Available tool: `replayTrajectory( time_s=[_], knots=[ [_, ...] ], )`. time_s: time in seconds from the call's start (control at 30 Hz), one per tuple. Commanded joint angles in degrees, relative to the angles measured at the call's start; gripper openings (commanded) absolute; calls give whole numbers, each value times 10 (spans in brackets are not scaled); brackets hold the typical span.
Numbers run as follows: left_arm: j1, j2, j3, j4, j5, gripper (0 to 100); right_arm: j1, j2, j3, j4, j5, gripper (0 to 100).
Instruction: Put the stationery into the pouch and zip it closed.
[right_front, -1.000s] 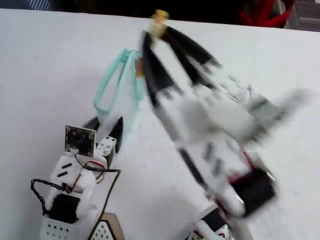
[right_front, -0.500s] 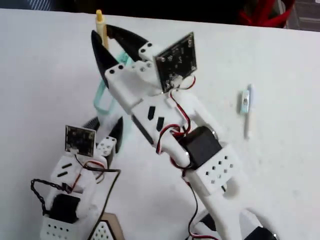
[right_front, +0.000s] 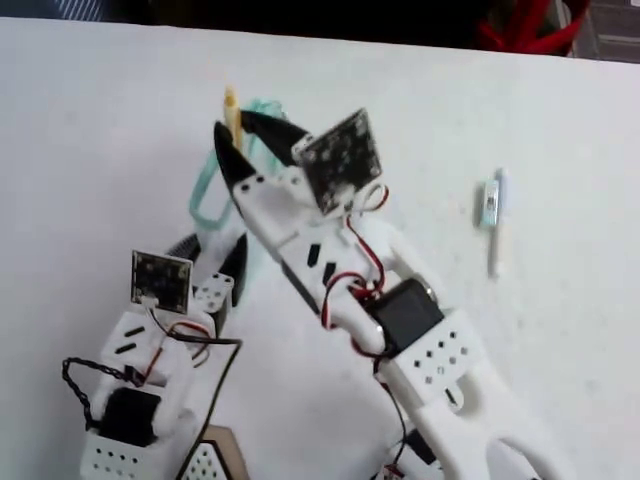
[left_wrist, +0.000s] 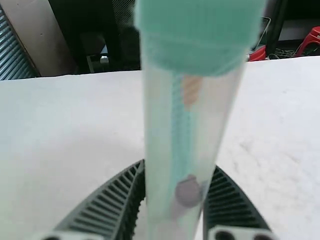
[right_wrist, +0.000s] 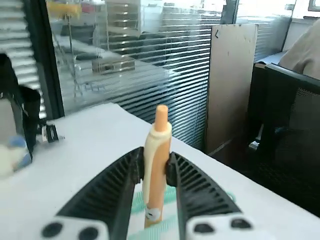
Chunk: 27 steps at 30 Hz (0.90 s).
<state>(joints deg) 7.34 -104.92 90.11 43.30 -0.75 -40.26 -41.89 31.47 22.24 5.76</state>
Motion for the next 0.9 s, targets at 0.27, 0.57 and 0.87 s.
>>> replayTrajectory(
  time_s=[0.27,0.57,0.87],
  knots=[
    [0,4,-4,-7,-6,172,2,-28,13,41,92,19],
    [0,4,-4,-7,-6,172,-48,-25,-28,109,92,26],
    [0,4,-4,-7,-6,172,-44,-29,-91,186,91,190]
  ],
)
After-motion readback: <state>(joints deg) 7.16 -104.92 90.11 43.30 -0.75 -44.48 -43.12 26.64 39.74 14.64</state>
